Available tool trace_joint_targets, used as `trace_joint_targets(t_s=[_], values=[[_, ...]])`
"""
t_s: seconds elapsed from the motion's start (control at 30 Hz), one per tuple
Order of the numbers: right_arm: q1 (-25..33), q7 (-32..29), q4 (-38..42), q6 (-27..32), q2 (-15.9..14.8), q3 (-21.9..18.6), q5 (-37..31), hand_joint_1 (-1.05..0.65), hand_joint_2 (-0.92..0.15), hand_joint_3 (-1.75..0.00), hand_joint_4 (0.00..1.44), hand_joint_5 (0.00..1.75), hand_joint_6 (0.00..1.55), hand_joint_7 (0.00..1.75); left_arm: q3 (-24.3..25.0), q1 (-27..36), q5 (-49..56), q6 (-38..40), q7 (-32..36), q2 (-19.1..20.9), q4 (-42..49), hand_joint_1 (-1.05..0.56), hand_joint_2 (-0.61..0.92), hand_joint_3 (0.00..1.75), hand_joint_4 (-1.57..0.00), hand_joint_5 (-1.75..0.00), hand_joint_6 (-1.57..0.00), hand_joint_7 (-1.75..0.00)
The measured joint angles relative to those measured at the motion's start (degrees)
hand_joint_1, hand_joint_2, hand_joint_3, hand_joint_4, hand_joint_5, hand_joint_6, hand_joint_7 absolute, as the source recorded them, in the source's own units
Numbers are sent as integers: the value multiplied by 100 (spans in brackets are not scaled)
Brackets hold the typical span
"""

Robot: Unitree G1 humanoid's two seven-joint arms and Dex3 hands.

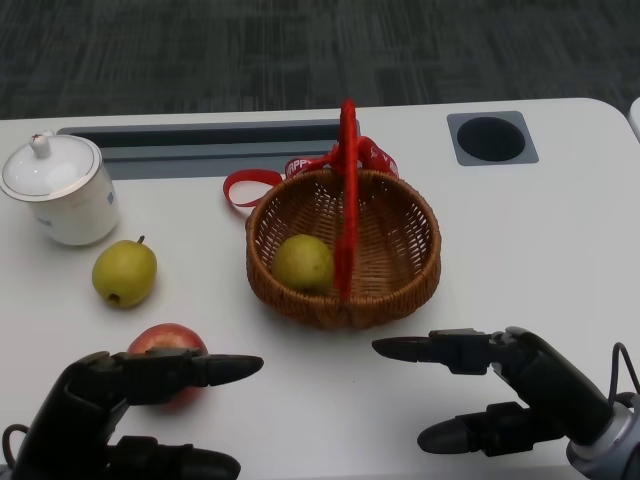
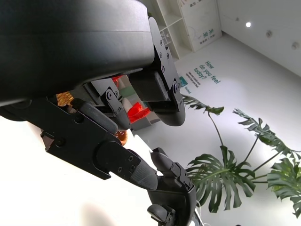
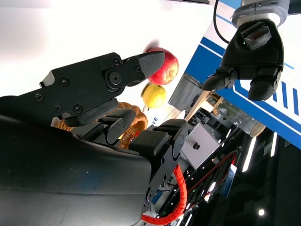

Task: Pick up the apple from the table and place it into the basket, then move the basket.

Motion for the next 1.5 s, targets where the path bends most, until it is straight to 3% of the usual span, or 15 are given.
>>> trace_joint_targets(t_s=[0.6,0.83,0.97,1.23,1.5], values=[[11,-79,-30,-3,-5,22,-16,-43,-81,0,70,0,63,0,102,1,264,-125,145,-12,-8,-48,72,0,-93,0,-87,0],[10,-97,-10,-17,-5,27,-19,-44,-82,0,71,0,63,0,1252,-102,2601,-532,1294,-46,49,-75,72,0,-43,0,-44,0],[13,-103,-15,-16,-6,33,-18,-44,-82,0,71,0,63,0,1606,-186,3658,-524,2023,94,57,-83,71,1,-35,0,-38,0],[17,-103,-18,-14,-13,71,-7,-45,-83,0,72,0,64,0,1546,-341,4873,-148,3203,499,368,-86,75,1,-38,-1,-38,-1],[22,-103,-17,-24,-17,86,14,-46,-83,0,73,0,65,0,913,-751,5382,454,4128,909,1389,-84,74,0,-38,-1,-35,0]])
